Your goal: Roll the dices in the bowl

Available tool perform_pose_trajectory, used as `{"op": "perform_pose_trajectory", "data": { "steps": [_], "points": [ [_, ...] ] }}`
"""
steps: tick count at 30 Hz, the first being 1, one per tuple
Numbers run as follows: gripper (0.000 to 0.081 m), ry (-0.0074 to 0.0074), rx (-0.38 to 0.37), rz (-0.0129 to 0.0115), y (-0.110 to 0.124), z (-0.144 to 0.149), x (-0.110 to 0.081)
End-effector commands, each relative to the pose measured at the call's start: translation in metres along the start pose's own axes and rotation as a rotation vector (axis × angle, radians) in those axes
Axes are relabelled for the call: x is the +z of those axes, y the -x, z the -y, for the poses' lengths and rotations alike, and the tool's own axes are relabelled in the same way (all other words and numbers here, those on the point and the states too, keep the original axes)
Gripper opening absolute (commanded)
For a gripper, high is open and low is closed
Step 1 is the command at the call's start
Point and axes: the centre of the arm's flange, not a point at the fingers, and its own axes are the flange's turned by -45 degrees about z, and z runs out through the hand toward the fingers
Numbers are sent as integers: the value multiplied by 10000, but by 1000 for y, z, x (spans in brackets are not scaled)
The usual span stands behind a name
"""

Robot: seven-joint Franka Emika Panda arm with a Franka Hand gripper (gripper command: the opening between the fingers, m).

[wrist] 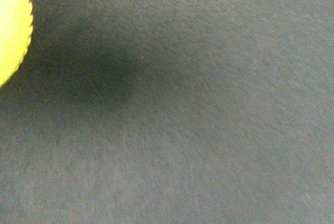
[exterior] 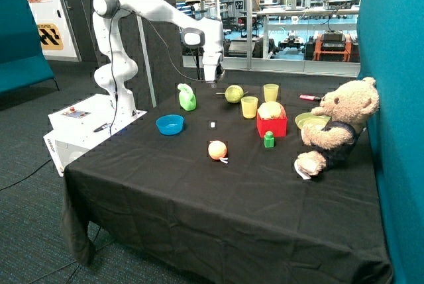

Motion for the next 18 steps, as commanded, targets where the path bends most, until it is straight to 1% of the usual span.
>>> {"op": "perform_pose_trajectory", "data": {
  "steps": [1,7,8,18],
  "points": [
    [0,-5,438,-33,29,-17,-43],
    [0,-5,732,-33,53,-36,-53],
    [0,-5,886,-33,59,-40,-54],
    [0,-7,1604,-33,108,-84,-59]
  ]
}}
